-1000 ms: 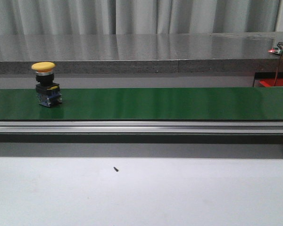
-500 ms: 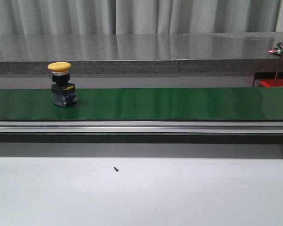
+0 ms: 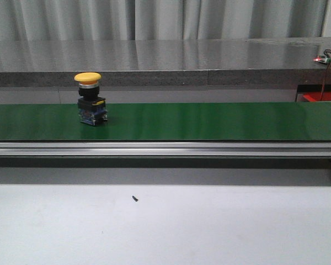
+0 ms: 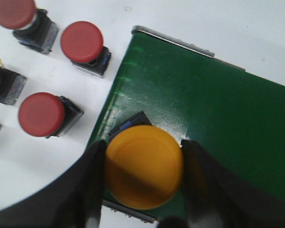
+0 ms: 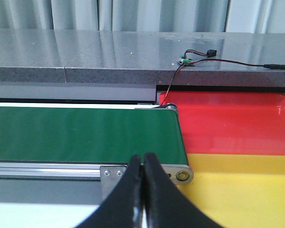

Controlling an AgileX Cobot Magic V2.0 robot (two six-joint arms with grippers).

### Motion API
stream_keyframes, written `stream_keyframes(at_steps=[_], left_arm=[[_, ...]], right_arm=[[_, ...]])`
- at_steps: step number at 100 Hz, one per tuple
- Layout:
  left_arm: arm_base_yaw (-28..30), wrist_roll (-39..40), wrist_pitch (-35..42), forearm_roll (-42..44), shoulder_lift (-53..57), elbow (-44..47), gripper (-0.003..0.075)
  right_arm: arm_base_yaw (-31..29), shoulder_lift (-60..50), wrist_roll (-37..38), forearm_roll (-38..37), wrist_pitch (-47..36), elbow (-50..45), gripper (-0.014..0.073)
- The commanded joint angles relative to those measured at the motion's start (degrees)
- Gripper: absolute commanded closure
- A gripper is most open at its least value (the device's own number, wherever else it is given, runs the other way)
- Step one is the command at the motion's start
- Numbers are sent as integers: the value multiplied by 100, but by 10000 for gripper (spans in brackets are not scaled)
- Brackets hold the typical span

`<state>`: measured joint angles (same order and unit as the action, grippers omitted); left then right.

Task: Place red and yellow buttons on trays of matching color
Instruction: 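Set the second yellow button on the conveyor and release it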

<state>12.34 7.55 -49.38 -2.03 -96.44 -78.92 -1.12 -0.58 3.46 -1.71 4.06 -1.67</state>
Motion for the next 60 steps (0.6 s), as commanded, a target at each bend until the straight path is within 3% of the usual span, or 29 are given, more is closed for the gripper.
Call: stream_keyframes(at_steps=[1,21,28,47,60], left_arm=[[-107,3,145,-119,43,-314,564],[-112,-47,-31,-238,-185,-398,543],[-112,-101,-31,-262,-185,-398,473],[-112,-139,-61,-332,-173,-411,152],[-116,-251,-72,-463,-34,-411,111]], right_arm=[[-14,-110,-5,-33,-436,104,662],[-14,-110,-5,-33,-436,104,662],[-14,-110,-5,-33,-436,104,662],[-14,-110,-5,-33,-436,104,662],[-14,-110,-5,-33,-436,104,662]])
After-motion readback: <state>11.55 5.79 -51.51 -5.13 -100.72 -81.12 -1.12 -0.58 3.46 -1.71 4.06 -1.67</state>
